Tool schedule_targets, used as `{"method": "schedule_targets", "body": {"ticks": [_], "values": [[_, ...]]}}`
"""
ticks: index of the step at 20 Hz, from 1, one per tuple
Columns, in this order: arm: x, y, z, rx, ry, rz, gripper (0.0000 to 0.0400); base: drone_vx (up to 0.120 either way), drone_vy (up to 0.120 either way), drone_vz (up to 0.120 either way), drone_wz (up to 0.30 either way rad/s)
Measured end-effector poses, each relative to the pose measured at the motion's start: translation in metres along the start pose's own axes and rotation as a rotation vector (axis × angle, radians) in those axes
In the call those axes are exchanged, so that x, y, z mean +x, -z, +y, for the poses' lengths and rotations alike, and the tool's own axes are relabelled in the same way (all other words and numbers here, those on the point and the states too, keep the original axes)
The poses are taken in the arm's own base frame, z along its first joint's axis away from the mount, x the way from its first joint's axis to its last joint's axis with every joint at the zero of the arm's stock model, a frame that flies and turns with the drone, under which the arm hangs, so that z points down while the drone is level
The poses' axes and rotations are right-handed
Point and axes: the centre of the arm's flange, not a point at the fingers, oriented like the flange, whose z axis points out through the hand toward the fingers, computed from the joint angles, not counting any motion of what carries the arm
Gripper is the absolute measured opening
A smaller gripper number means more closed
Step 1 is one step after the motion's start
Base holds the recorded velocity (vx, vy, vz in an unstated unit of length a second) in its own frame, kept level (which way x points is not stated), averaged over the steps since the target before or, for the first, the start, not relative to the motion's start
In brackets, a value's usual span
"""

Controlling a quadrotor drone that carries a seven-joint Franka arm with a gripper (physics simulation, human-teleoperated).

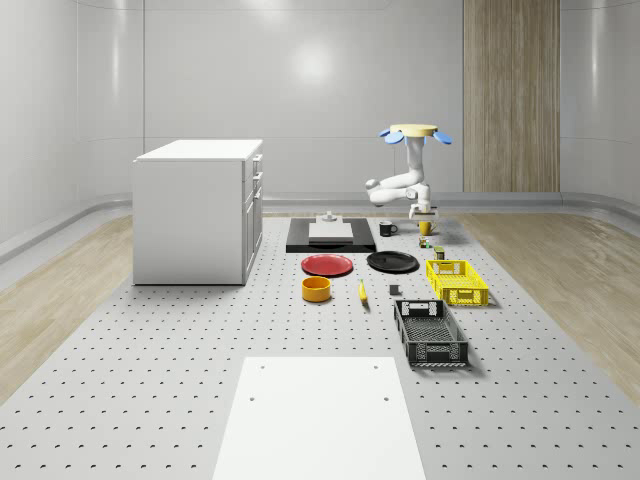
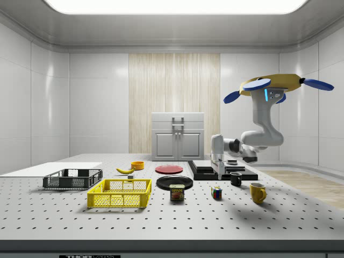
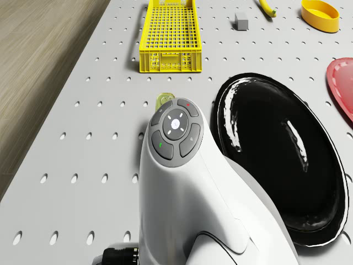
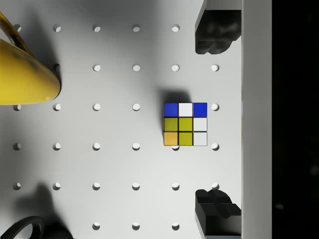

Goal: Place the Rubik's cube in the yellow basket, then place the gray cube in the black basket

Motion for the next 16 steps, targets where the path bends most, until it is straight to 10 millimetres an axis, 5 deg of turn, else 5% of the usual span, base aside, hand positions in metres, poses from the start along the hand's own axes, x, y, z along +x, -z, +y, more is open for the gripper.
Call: {"method": "schedule_targets", "body": {"ticks": [5,10,16], "values": [[0.0,0.0,0.0,0.0,0.0,0.0,0.04,0.088,0.0,-0.12,0.0],[0.0,0.0,0.0,0.0,0.0,0.0,0.04,0.0,-0.04,-0.12,0.0],[0.0,-0.0068,0.0,0.0,0.0,0.0,0.04,0.0,0.0,0.0,0.0]]}}
